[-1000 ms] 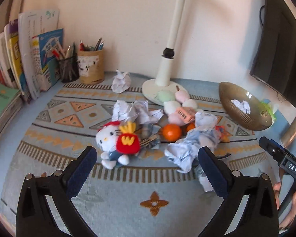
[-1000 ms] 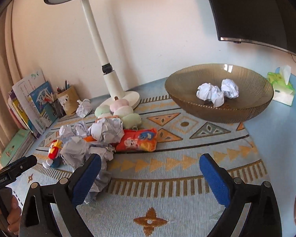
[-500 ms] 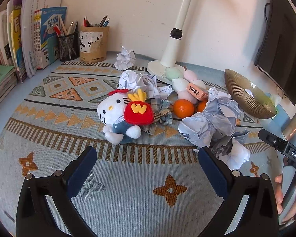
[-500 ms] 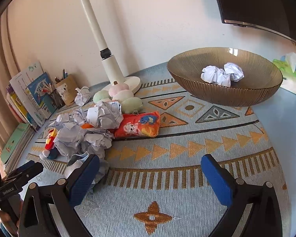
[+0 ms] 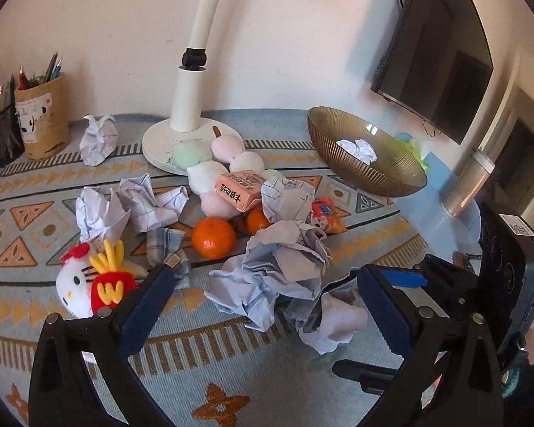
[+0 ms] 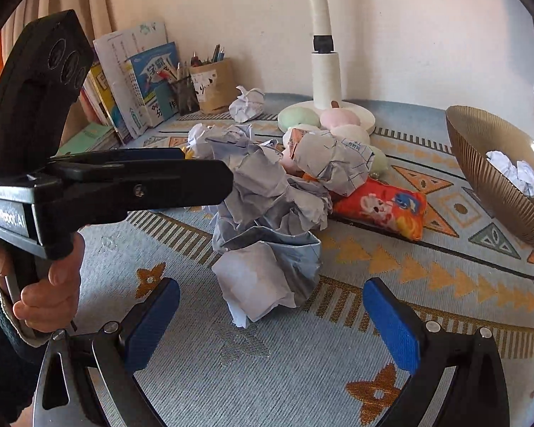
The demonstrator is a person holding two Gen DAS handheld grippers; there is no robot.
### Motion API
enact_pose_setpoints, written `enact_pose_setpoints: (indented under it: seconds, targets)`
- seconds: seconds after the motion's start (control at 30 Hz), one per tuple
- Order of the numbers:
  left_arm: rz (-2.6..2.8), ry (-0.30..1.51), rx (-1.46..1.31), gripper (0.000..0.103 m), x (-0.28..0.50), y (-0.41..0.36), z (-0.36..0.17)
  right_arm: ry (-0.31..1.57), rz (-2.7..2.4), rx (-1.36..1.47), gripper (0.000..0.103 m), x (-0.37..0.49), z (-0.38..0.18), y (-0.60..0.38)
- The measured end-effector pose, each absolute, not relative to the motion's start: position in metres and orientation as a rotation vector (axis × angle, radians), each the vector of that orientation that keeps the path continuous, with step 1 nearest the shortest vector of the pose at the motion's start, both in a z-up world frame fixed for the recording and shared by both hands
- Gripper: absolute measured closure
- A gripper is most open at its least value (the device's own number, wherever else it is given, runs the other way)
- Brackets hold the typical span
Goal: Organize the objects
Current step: 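Move both tools back to the paper pile beside the plush, then grasp grey crumpled paper with the left tool while the right tool grasps white paper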
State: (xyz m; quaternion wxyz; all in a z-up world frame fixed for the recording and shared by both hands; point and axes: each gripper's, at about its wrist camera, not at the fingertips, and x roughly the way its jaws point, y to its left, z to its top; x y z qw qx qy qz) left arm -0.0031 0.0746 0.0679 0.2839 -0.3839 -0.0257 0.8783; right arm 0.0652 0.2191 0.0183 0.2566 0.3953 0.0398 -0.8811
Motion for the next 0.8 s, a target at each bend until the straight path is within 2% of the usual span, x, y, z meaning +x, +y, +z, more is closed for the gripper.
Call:
enact_pose_setpoints:
  seconds: [0.23,0.43,0.5,0.57,0.6,0.63,0.7,0.77,0.8]
  targets:
    - [2.396,-0.115,-0.996,0.001,-0.009,0.080,0.062,0.087,-2.454,1.079,0.000,0.059,0.014,0.225]
    - [2.397,-0.253,-0.955,0.001,-0.005,0.067,0.056,0.106,-2.471,1.065,0.001,0.061,0.015,0.223]
    - [2.398,-0.231,-0.952,0.001,-0.005,0.070,0.056,0.163,-2.479,1.071,0.007,0.062,0.014,0.215]
    - [2.389,-0.208,-0.956,0.004,-0.005,0.075,0.056,0.200,-2.480,1.076,0.030,0.063,0.012,0.211]
    - [2.392,-0.189,-0.958,0.006,-0.005,0.078,0.056,0.206,-2.467,1.084,0.037,0.061,0.010,0.209]
    - [2.401,-0.163,-0.961,0.009,-0.004,0.081,0.056,0.210,-2.462,1.089,0.048,0.061,0.009,0.208]
    - [2.414,-0.123,-0.981,0.026,-0.005,0.087,0.057,0.208,-2.486,1.074,0.050,0.063,0.011,0.210]
    - [2.425,-0.103,-1.009,0.057,-0.007,0.090,0.056,0.160,-2.506,1.015,0.051,0.071,0.018,0.218]
    - [2.432,-0.110,-0.997,0.057,-0.005,0.089,0.058,0.114,-2.510,0.994,0.051,0.075,0.022,0.224]
